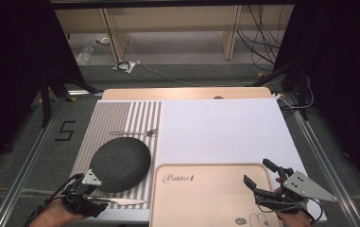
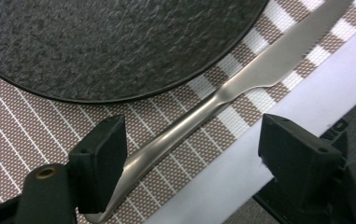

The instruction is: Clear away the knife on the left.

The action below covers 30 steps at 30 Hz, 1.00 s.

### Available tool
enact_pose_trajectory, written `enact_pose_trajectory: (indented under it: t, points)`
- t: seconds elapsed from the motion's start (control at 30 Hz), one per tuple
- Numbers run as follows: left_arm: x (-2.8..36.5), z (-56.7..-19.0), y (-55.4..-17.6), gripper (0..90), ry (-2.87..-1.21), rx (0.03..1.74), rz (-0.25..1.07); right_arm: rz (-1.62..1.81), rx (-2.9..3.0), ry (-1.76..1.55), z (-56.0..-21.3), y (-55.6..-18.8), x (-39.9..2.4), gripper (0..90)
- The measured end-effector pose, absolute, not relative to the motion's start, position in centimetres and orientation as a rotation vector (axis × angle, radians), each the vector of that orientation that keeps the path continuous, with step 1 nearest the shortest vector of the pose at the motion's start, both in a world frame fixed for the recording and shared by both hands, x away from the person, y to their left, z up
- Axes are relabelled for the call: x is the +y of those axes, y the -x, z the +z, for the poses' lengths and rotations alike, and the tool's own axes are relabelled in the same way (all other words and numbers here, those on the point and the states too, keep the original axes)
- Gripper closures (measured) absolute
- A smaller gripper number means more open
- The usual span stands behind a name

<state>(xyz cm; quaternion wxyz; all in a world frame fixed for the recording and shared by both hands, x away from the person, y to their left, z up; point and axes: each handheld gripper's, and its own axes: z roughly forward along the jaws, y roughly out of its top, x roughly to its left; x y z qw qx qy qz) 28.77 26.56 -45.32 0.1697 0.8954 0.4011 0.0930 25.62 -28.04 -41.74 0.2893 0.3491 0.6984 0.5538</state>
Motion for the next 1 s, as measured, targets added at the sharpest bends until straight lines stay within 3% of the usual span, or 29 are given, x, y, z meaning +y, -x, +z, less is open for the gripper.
enact_pose_trajectory:
  t: [0.7, 1.0]
  points:
    - [26.0, -46.6, -30.4, 33.8, -2.608, 1.134, 0.185, 1.487, 1.864, -0.922, -41.8, -25.7, -28.0, 19.0]
    - [25.6, -46.6, -30.4, 42.9, -2.673, 1.096, 0.163, 1.487, 1.866, -0.920, -41.8, -25.7, -27.9, 19.1]
